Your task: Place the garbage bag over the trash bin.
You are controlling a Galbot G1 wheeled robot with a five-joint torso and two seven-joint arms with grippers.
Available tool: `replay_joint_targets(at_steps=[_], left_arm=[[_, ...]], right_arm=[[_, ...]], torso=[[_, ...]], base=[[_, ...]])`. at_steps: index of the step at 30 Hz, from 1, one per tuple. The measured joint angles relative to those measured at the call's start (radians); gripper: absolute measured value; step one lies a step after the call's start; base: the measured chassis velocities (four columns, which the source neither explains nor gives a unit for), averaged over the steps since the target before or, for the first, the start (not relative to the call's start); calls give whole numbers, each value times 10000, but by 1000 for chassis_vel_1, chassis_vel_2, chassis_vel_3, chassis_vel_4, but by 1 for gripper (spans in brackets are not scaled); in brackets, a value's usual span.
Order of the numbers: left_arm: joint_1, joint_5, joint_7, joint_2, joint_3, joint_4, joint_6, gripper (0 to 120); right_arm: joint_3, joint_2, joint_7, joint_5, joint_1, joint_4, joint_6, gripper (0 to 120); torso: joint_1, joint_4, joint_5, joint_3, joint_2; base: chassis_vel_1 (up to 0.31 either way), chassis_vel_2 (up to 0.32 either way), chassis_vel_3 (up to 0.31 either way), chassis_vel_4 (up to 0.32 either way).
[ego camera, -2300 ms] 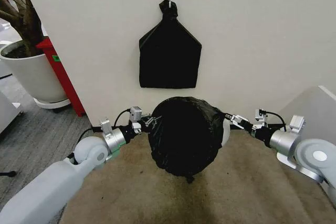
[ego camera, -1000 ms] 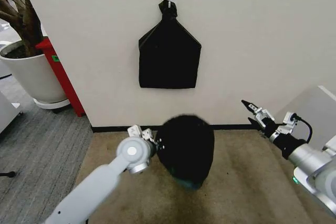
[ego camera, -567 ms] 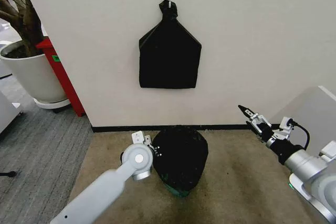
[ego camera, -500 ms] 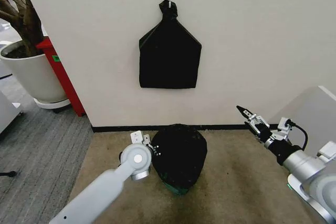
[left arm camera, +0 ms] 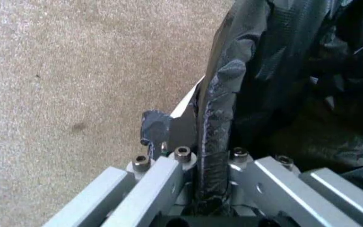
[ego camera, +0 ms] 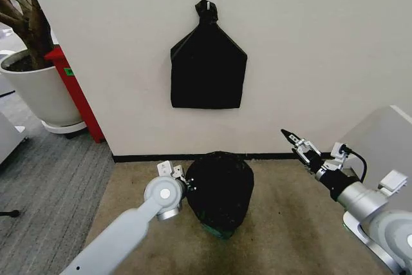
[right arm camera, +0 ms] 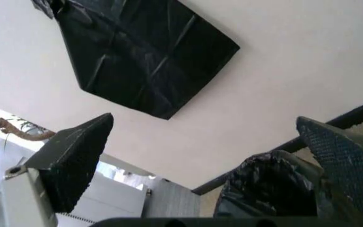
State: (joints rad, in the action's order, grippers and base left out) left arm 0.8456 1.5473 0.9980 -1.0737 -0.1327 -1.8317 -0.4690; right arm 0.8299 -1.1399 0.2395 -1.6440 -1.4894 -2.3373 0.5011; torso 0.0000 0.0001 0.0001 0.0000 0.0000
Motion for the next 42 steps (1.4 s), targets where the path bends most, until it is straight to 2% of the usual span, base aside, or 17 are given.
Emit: replay_joint_targets(at_steps=[13, 17, 22, 25, 31, 32, 37, 42], left_arm=[[11, -270, 351, -253, -163, 254, -38, 0], [1, -197, 534, -259, -164, 213, -160, 7], [-48, -70, 662, -290, -173, -15, -169, 30], [-93, -42, 669, -292, -174, -134, -142, 36], [-242, 248, 1101, -187, -205, -739, -66, 64], [-242, 248, 1101, -187, -205, -739, -66, 64], [-279, 893, 1866, 388, -151, -1706, -6, 85], [-308, 495, 1877, 1015, 81, -2255, -34, 98]], right_arm=[[-329, 182, 212, 29, 122, 9, -160, 100], [-394, 193, 215, 60, 152, 5, -198, 100], [-398, 238, 227, 61, 191, -9, -233, 100], [-396, 250, 234, 58, 196, -40, -239, 100], [-399, 308, 293, 29, 198, -100, -261, 100], [-399, 308, 293, 29, 198, -100, -261, 100], [-355, 447, 340, -52, 242, -128, -322, 100], [-154, 528, 414, -125, 207, -225, -334, 100]], torso=[[0, 0, 0, -1, 1], [0, 0, 0, -1, 1], [0, -2, -2, 1, 0], [0, -1, -2, 1, 0], [0, -2, 0, 1, 0], [0, -2, 0, 1, 0], [0, -1, 0, 1, 0], [0, 0, -3, 1, 0]], base=[[0, 0, 0, 0], [0, 0, 0, 0], [0, 0, 0, 0], [0, 0, 0, 0], [0, 0, 0, 0], [0, 0, 0, 0], [0, 0, 0, 0], [0, 0, 0, 0]])
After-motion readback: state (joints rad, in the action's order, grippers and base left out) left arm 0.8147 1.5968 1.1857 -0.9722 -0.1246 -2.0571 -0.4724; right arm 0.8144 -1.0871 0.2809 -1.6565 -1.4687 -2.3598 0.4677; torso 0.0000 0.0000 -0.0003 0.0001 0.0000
